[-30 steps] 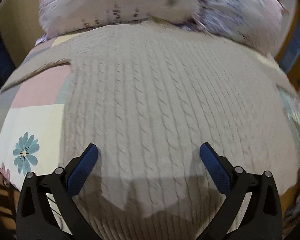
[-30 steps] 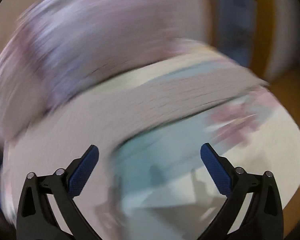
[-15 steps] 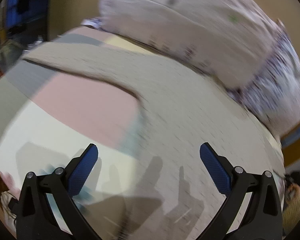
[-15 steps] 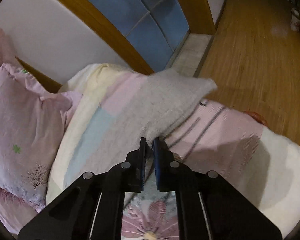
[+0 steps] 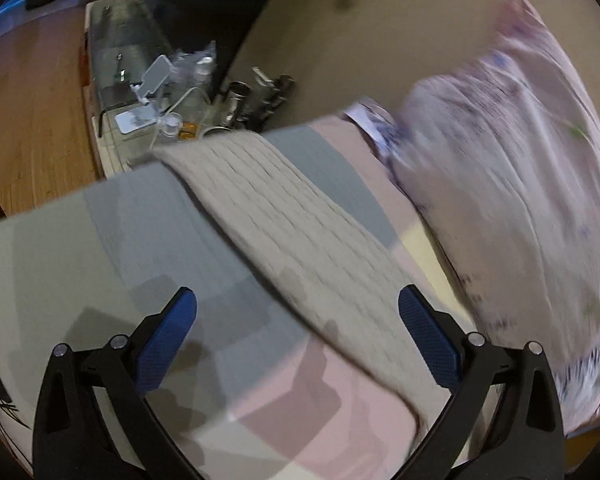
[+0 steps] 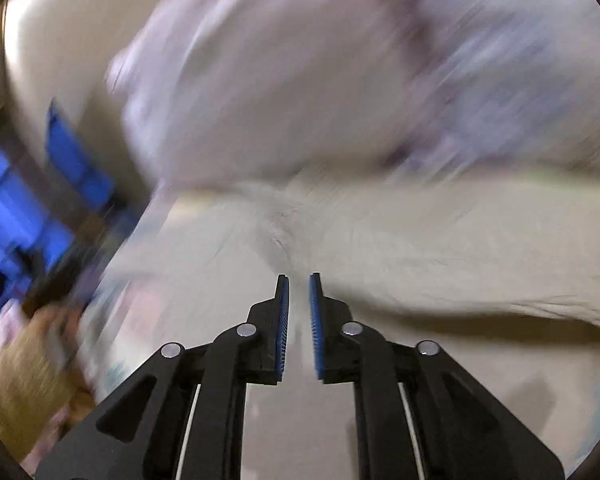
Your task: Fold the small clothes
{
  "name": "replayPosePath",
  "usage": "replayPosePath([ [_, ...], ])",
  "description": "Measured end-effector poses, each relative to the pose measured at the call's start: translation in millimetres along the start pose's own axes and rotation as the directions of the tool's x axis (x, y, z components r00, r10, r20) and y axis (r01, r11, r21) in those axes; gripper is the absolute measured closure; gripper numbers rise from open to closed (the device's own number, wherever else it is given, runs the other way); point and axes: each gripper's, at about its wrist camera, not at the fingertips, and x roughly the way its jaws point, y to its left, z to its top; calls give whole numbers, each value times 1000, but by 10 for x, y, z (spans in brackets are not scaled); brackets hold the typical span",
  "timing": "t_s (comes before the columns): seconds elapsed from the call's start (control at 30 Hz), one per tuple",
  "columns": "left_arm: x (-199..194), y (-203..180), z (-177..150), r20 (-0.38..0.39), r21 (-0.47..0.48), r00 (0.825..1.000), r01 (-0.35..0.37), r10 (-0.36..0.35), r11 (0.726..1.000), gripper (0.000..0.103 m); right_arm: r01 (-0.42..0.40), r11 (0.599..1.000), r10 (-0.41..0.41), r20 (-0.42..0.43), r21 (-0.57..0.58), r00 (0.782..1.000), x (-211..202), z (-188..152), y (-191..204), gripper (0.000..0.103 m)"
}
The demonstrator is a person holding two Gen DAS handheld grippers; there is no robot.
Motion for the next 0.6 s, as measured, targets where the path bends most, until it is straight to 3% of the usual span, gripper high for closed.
replayPosePath([
  [0.03, 32, 38, 46, -10, -17, 1000, 8, -9, 1000, 15, 11, 1000, -11, 7, 2, 1000, -21, -42, 21, 74],
  [0.07, 92, 106, 122, -26, -48, 999, 28, -30, 998, 19, 48, 999, -49, 28, 12, 998, -100, -98, 1, 51],
  [0.13, 210, 281, 272, -48, -126, 996, 68, -75, 990, 34, 104, 993, -107, 53, 48, 993, -292, -128, -174, 31],
  [0.23, 253, 477, 360, -12, -245, 992, 117, -123, 963, 50, 172, 973, -181, 47, 151, 982, -541, -223, -498, 31],
  [0.3, 298, 594, 443, -6, -307, 990, 133, -142, 942, 68, 200, 954, -213, 36, 225, 976, -691, -347, -693, 31],
  [0.37, 326, 624, 505, -8, -317, 991, 126, -136, 940, 84, 217, 937, -231, 20, 275, 973, -767, -460, -845, 31],
  [0.4, 340, 570, 546, -13, -287, 993, 110, -119, 951, 96, 221, 933, -235, 15, 284, 972, -758, -483, -919, 31],
  [0.5, 219, 117, 566, 10, -97, 994, 108, -107, 989, 96, 227, 934, -239, 8, 276, 971, -832, -569, -949, 31],
  [0.57, 88, -448, 465, -4, 107, 985, 170, -171, 980, 97, 225, 937, -238, 14, 266, 971, -908, -593, -984, 31],
  [0.6, -14, -899, 300, -30, 268, 977, 209, -209, 940, 97, 226, 938, -239, 19, 265, 971, -955, -598, -1016, 31],
])
